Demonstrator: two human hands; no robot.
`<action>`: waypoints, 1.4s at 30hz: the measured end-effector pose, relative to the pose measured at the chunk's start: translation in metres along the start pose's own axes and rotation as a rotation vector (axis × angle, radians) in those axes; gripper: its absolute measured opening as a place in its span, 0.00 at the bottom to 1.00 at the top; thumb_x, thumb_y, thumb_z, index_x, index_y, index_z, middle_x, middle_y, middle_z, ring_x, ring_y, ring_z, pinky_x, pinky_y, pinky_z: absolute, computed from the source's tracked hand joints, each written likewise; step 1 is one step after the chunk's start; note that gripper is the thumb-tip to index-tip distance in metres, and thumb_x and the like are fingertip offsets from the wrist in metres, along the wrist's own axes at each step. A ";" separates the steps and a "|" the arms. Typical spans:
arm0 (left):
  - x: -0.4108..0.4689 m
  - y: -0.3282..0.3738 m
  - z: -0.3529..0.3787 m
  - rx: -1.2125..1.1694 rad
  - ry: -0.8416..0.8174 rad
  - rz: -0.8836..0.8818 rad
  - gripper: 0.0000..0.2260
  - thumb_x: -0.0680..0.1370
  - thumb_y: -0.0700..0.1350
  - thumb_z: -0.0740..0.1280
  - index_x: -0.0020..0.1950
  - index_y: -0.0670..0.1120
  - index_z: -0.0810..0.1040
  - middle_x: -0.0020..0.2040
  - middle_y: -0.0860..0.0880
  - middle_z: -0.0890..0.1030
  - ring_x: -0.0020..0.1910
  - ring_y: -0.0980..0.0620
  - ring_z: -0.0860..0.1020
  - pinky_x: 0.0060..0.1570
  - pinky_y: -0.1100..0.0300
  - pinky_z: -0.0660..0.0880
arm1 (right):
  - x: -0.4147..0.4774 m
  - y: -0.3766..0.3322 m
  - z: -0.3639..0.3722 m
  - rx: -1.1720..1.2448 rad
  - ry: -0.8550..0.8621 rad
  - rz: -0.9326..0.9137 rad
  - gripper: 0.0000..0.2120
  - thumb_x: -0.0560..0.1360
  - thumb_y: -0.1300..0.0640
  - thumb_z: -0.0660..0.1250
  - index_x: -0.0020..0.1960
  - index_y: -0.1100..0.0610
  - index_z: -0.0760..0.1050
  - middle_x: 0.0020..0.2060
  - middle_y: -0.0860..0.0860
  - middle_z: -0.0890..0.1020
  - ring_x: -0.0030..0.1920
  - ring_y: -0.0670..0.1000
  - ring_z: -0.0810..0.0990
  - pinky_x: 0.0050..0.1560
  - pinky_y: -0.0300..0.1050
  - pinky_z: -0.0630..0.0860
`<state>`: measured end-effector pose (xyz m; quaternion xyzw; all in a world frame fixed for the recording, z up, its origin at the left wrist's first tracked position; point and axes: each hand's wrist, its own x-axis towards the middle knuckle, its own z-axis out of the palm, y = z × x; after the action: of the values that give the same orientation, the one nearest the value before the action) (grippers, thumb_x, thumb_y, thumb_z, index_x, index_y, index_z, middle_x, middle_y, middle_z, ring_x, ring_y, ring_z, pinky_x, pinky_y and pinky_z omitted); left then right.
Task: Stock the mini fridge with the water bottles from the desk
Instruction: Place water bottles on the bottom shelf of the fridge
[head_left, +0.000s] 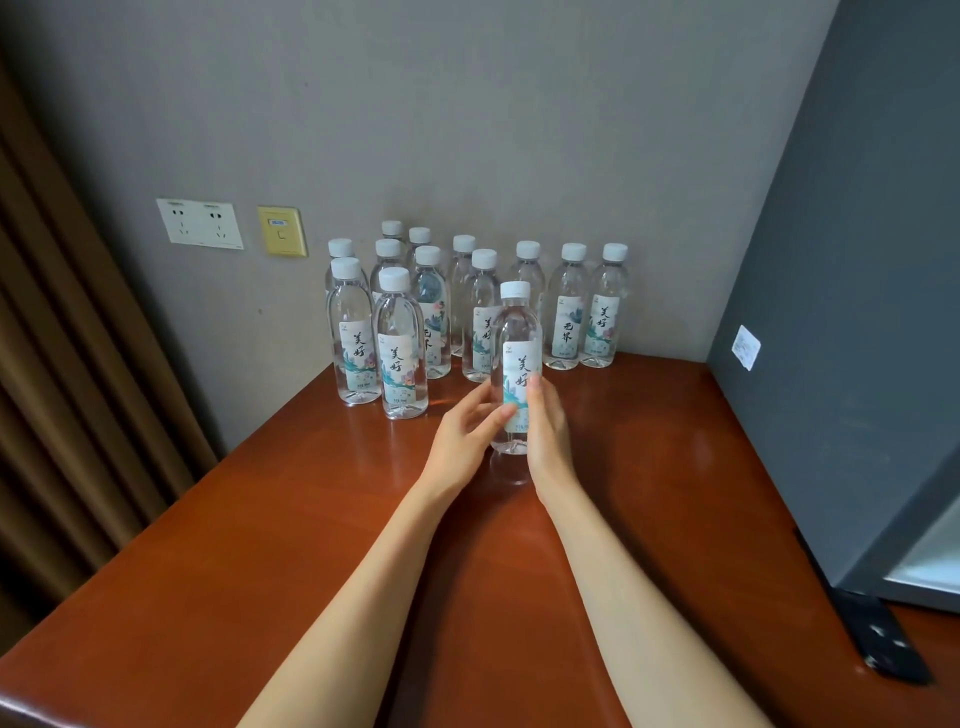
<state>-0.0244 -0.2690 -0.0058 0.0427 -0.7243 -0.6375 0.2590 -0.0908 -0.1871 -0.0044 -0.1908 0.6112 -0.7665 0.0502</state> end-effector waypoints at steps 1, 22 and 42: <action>0.000 0.000 0.000 -0.007 -0.012 0.001 0.11 0.80 0.42 0.65 0.62 0.45 0.77 0.49 0.47 0.84 0.48 0.51 0.82 0.52 0.52 0.77 | -0.001 -0.001 -0.001 0.015 0.002 0.001 0.13 0.82 0.48 0.56 0.61 0.51 0.75 0.49 0.49 0.83 0.45 0.43 0.83 0.39 0.35 0.78; -0.068 0.020 0.032 -0.012 0.126 -0.029 0.23 0.76 0.47 0.71 0.70 0.52 0.73 0.44 0.48 0.84 0.48 0.52 0.83 0.55 0.43 0.78 | -0.079 -0.036 -0.041 0.101 -0.034 0.154 0.09 0.81 0.51 0.62 0.60 0.52 0.72 0.42 0.50 0.83 0.31 0.43 0.82 0.22 0.35 0.72; -0.166 0.055 0.097 0.000 -0.053 0.079 0.24 0.77 0.45 0.70 0.72 0.54 0.71 0.50 0.47 0.84 0.47 0.52 0.82 0.52 0.45 0.79 | -0.173 -0.078 -0.130 0.143 -0.022 0.092 0.14 0.75 0.59 0.70 0.60 0.59 0.73 0.45 0.51 0.84 0.41 0.49 0.85 0.41 0.42 0.81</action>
<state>0.0919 -0.1061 -0.0121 -0.0027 -0.7320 -0.6278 0.2646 0.0346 0.0053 0.0066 -0.1668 0.5623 -0.8030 0.1055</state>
